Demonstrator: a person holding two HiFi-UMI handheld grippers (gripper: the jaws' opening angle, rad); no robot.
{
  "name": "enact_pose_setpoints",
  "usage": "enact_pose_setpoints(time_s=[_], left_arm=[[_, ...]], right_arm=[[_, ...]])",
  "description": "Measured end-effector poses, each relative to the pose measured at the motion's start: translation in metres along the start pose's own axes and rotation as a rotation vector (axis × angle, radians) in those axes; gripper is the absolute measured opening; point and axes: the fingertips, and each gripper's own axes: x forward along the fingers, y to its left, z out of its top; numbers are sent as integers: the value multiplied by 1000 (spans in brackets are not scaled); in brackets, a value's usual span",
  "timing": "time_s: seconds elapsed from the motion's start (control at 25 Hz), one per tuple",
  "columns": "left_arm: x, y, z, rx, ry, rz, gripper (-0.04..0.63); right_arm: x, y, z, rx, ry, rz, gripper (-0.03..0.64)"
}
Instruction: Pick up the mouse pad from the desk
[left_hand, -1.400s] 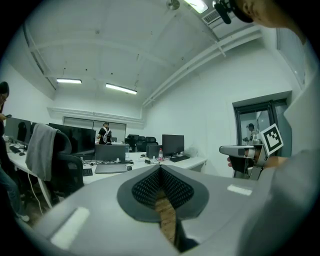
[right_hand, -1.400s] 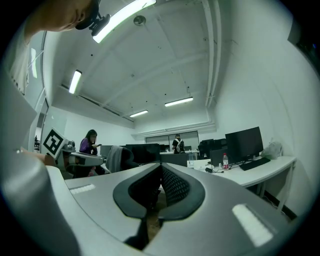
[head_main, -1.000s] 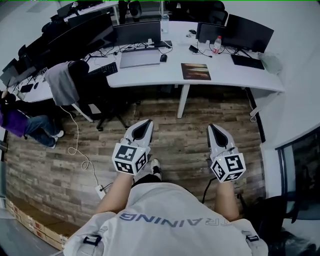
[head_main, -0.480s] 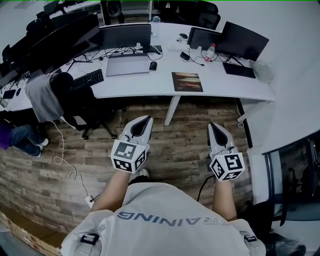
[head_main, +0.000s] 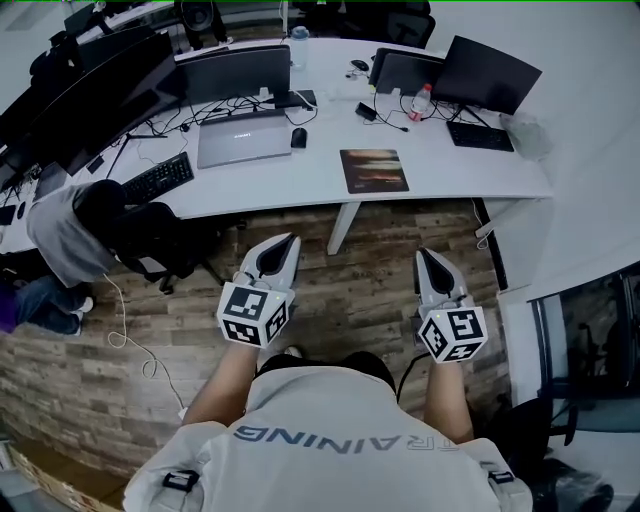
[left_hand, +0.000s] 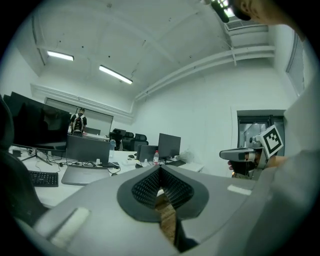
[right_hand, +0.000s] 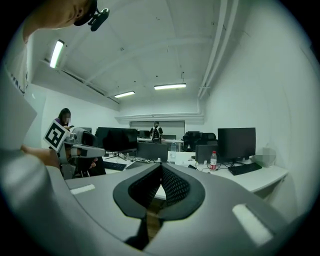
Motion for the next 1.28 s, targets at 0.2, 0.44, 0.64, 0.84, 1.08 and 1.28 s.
enact_pose_setpoints(time_s=[0.2,0.44,0.64,0.84,1.08,1.28], left_arm=[[36,-3,-10,2,32,-24,0],[101,-11,-13,10,66,32,0],[166,-19,1,23,63,89,0],[223,-28,2,16,82,147,0],[268,-24,2,17,113,193,0],[291,8,12,11,111,207,0]], right_arm=[[20,-29,-11,29,18,-19,14],[65,-89,-29,79,32,40,14],[108,-160,-20,102,14,81,14],[141,-232,-26,128,25,101,14],[178,-285,-43,164,64,113,14],[214,-288,-44,171,87,123,14]])
